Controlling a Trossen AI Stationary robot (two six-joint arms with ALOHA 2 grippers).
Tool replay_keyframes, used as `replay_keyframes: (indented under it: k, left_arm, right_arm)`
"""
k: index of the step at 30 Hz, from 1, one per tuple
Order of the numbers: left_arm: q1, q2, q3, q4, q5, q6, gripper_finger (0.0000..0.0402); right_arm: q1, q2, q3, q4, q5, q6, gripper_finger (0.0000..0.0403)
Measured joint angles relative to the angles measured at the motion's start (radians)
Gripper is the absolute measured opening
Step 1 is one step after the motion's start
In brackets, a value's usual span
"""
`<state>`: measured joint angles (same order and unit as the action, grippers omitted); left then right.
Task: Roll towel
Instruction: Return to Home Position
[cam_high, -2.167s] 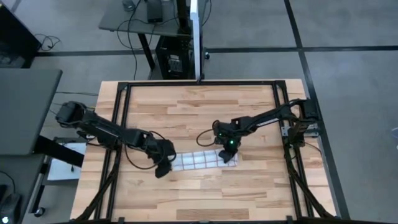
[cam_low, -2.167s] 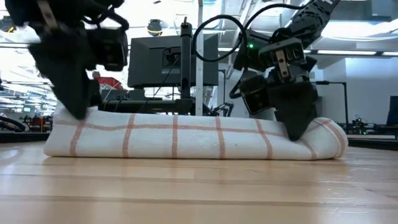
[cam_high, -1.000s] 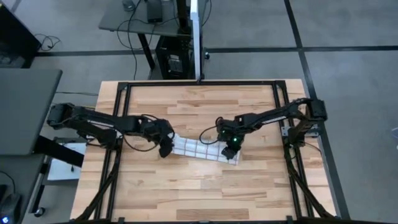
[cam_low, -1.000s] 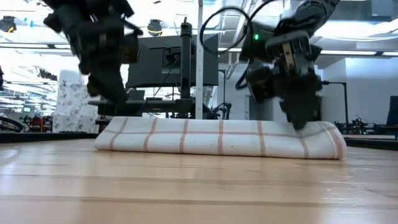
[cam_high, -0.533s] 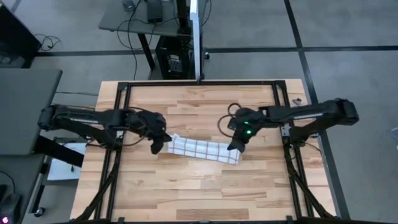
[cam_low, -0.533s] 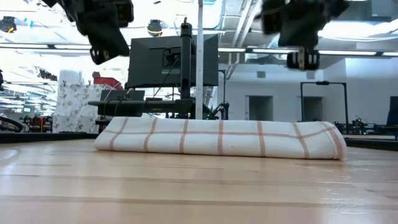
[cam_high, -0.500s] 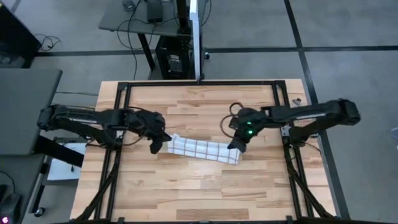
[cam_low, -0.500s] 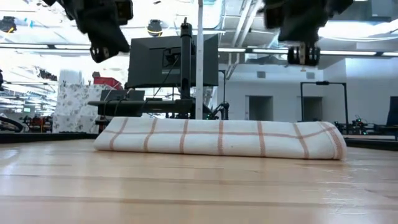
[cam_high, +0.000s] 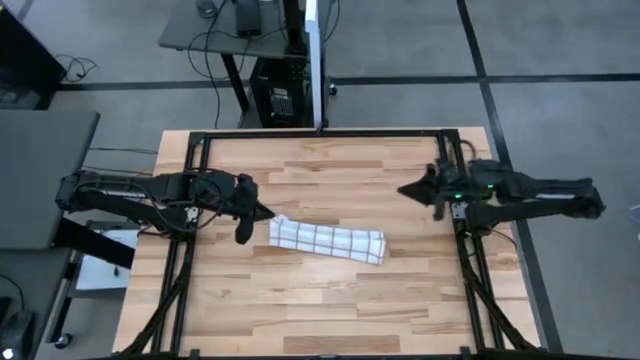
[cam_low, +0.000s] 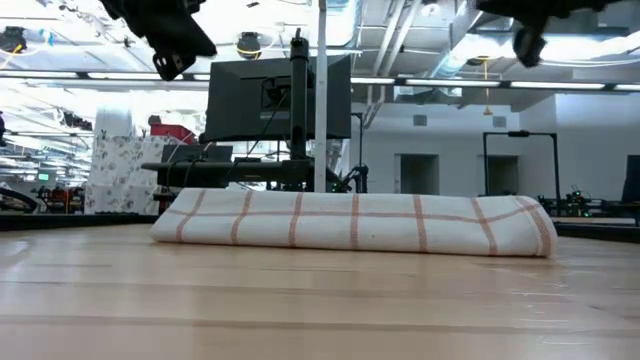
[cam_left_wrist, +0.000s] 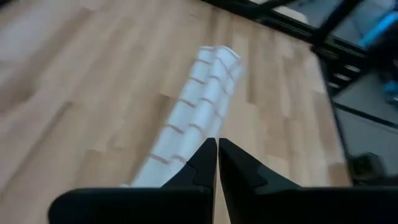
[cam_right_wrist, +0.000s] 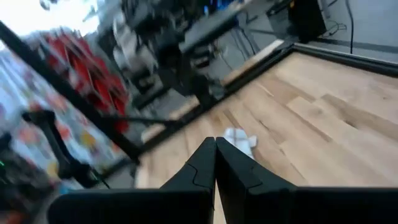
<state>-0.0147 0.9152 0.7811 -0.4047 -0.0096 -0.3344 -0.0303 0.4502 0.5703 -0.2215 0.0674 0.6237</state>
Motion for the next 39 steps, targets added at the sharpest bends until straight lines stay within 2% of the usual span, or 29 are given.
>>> replay_keyframes:
  k: [2, 9, 18, 23, 28, 34, 39]
  left_arm:
    - [-0.001, 0.008, 0.000, 0.004, 0.000, -0.054, 0.0002]
    - [-0.015, 0.053, 0.000, 0.028, 0.007, -0.048, 0.0002]
    - [-0.021, 0.051, 0.000, 0.116, 0.036, -0.062, 0.0002]
    - [-0.022, 0.051, 0.000, 0.126, 0.037, -0.094, 0.0002]
    - [-0.022, 0.051, 0.000, 0.138, 0.039, -0.098, 0.0002]
    - [-0.022, 0.051, 0.000, 0.135, 0.058, -0.086, 0.0002]
    - [-0.021, 0.051, 0.000, 0.131, 0.087, 0.002, 0.0002]
  right_arm:
    - [0.008, -0.063, -0.052, 0.002, 0.002, -0.040, 0.0000]
    - [0.017, -0.218, -0.261, 0.075, 0.022, -0.188, 0.0000]
    - [-0.024, -0.449, -0.423, 0.153, 0.021, -0.325, 0.0000]
    - [-0.054, -0.446, -0.500, 0.259, 0.016, -0.350, 0.0000]
    - [-0.072, -0.451, -0.559, 0.268, 0.014, -0.361, 0.0000]
    - [-0.067, -0.437, -0.562, 0.248, 0.000, -0.385, 0.0000]
    - [-0.066, -0.397, -0.562, 0.246, 0.000, -0.386, 0.0000]
